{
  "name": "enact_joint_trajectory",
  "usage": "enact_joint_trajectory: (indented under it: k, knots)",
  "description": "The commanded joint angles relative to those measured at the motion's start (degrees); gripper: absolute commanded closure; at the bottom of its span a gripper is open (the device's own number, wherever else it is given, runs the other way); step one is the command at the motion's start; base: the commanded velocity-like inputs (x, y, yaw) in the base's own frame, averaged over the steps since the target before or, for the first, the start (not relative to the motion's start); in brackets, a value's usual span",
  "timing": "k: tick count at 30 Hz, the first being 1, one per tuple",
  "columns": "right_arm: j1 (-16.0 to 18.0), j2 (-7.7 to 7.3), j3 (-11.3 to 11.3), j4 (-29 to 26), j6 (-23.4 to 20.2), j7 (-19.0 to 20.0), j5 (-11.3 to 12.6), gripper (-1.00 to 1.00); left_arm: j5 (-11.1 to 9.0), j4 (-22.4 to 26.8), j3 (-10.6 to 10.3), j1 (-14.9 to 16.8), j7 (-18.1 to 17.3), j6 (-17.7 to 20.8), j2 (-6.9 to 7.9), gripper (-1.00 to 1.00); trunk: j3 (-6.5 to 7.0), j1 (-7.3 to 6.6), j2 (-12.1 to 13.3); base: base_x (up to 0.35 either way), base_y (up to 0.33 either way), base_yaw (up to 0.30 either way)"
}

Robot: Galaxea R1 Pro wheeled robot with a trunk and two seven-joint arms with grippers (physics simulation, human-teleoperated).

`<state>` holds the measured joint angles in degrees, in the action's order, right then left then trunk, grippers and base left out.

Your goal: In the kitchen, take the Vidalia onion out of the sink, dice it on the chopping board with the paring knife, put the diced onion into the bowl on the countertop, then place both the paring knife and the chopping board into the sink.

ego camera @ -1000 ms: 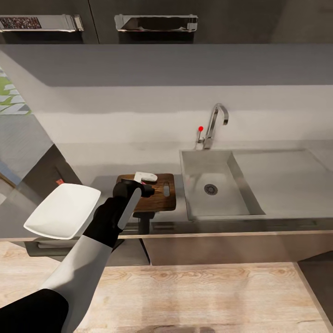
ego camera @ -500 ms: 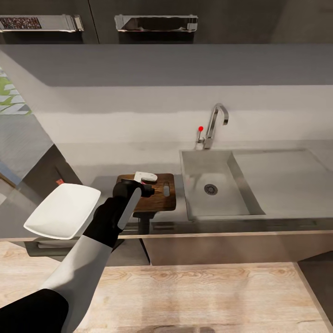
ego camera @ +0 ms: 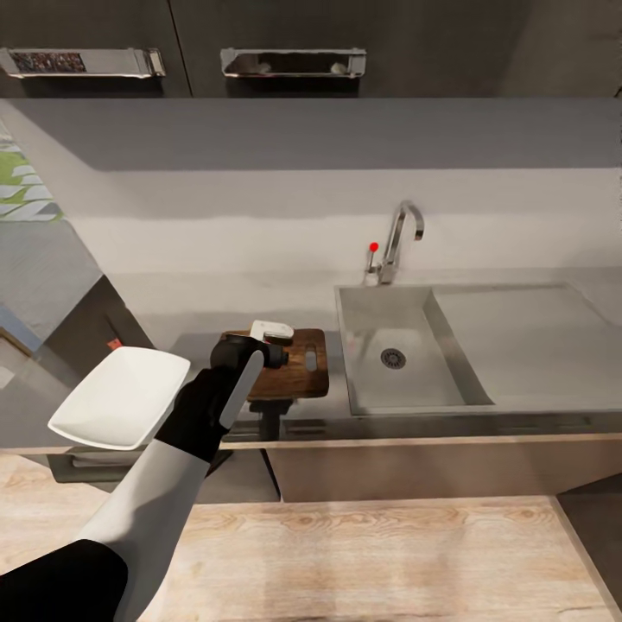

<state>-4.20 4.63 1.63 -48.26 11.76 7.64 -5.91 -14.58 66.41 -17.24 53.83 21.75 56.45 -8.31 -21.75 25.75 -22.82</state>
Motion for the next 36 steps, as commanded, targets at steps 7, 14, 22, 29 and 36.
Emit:
enact_joint_trajectory:
  k: [7, 14, 22, 29, 36]
  knots:
    - [-0.02, 0.03, -0.14, -0.08, 0.09, 0.1, -0.59, -1.0, -0.58, 0.04, -0.05, 0.05, 0.57, 0.16, -0.01, -1.0, 0.56, 0.04, -0.09, 0.0, 0.0, 0.0]
    - [-0.02, 0.03, -0.14, -0.08, 0.11, 0.1, -0.59, -1.0, -0.57, 0.04, -0.05, 0.05, 0.59, 0.16, 0.01, -1.0, 1.2, 0.04, -0.09, 0.0, 0.0, 0.0]
    - [-0.02, 0.03, -0.14, -0.08, 0.11, 0.1, -0.59, -1.0, -0.58, 0.04, -0.06, 0.05, 0.57, 0.16, -0.02, -1.0, 1.94, 0.04, -0.09, 0.0, 0.0, 0.0]
    - [-0.02, 0.03, -0.14, -0.08, 0.11, 0.1, -0.59, -1.0, -0.56, 0.04, -0.03, 0.05, 0.57, 0.16, 0.03, -1.0, 2.58, 0.04, -0.09, 0.0, 0.0, 0.0]
    - [-0.02, 0.03, -0.14, -0.08, 0.1, 0.1, -0.59, -1.0, -0.57, 0.04, -0.05, 0.05, 0.57, 0.16, 0.02, -1.0, 3.22, 0.04, -0.09, 0.0, 0.0, 0.0]
